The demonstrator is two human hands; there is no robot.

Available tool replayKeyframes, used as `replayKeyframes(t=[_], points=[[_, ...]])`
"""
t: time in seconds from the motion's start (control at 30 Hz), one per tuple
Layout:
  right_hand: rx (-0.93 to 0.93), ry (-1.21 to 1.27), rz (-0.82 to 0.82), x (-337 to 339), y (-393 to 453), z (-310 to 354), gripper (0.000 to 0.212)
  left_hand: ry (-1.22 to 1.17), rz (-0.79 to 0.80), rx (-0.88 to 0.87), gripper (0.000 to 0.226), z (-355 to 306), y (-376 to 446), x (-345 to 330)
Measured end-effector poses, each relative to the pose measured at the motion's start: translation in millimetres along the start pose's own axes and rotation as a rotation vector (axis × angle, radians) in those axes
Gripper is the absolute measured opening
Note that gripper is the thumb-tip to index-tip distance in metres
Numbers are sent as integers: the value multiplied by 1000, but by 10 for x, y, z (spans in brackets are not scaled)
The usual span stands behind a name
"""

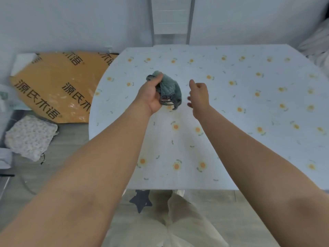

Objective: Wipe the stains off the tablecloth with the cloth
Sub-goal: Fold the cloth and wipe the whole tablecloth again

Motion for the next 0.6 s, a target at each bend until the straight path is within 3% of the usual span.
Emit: replayKeyframes(t=[0.1, 0.17, 0.23, 0.3, 0.37, 0.4, 0.47, 0.53, 0.6], points=[[-173, 327, 346, -205, 61, 112, 64, -5, -57, 48, 41, -37, 214, -85], [-196, 462, 432, -295, 156, 157, 53, 16, -79, 83, 38, -82, 301, -95], [-185, 479, 355, -383, 326, 125, 36, 109, -130, 78, 32, -143, 417, -39], [-150, 371, 215, -480, 490, 118, 21, 329, -287, 0, 27, -231, 603, 105], [-88, 231, 99, -529, 637, 136, 6, 599, -452, -105, 42, -316, 755, 236], [-47, 147, 67, -539, 697, 168, 8, 706, -453, -168, 53, -359, 828, 273], [5, 24, 139, -606, 828, 259, 11, 764, -257, -187, 63, -426, 982, 279], [-33, 48, 286, -713, 916, 322, 17, 647, -68, -27, 49, -461, 1091, 254], [-29, 53, 245, -838, 1059, 389, 22, 550, -67, 47, 32, -532, 1235, 229]])
Point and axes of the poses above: each hand's wrist, its own y-axis towards the middle knuckle, its own x-axis out of the back of the hand, z = x × y, the point moved 2 cm from there along y, towards the middle knuckle, and after that the axes turned 3 degrees about x, right-handed, at the moved point
